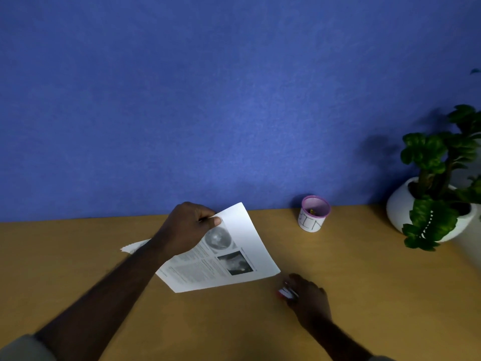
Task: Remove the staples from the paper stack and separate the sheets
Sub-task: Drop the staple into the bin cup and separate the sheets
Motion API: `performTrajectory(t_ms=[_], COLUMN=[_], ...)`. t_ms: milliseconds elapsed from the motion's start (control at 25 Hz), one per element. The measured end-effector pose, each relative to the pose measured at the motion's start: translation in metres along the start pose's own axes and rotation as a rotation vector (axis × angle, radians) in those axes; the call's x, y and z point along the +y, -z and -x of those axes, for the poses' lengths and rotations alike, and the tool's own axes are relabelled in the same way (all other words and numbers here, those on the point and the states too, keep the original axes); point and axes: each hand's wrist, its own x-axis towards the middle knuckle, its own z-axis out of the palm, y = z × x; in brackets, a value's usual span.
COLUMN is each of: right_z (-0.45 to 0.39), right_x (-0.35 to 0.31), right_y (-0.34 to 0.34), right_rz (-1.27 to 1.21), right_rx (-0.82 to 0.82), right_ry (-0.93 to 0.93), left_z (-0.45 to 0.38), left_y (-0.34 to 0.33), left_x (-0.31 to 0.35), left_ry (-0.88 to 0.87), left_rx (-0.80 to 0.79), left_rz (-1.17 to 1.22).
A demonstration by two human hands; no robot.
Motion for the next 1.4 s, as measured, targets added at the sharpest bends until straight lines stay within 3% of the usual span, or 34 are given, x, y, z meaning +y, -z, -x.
performTrajectory(t_ms=[80,160,280,400,520,800,920,1120,1400], right_z=[-0.004,-0.009,-0.023,-0.033,-0.031,0.003,0.01,0.017,0.034], right_x=[0.0,-0.011,-0.038,-0.086,-0.13,-0.177,-0.181,-0.188,-0.199], right_y=[-0.003,0.003,0.037,0.104,0.152,0.158,0.185,0.259,0.33], right_rz=[0.122,0.018,-0.505,-1.061,-1.269,-1.338,-1.218,-0.925,-0.651], right_rx=[-0.062,-0.074,0.007,0.017,0.069,0.125,0.093,0.0,0.099], right_ry=[0.059,0.016,-0.107,-0.082,-0.003,0.19,0.327,0.756,0.895], left_z=[-0.002,-0.003,-0.005,-0.009,-0.012,-0.011,-0.009,-0.004,0.009], left_y=[0.0,0.001,0.009,0.019,0.027,0.043,0.063,0.117,0.166], left_x=[0.0,0.001,0.004,0.011,0.02,0.036,0.047,0.09,0.142], left_ry=[-0.006,-0.01,-0.015,-0.041,-0.058,-0.086,-0.072,-0.153,-0.235], left_rx=[-0.002,-0.007,-0.014,-0.018,-0.039,0.011,0.004,-0.016,-0.015], left_rz=[0.006,0.002,-0.002,0.0,0.013,0.102,0.099,-0.012,-0.147])
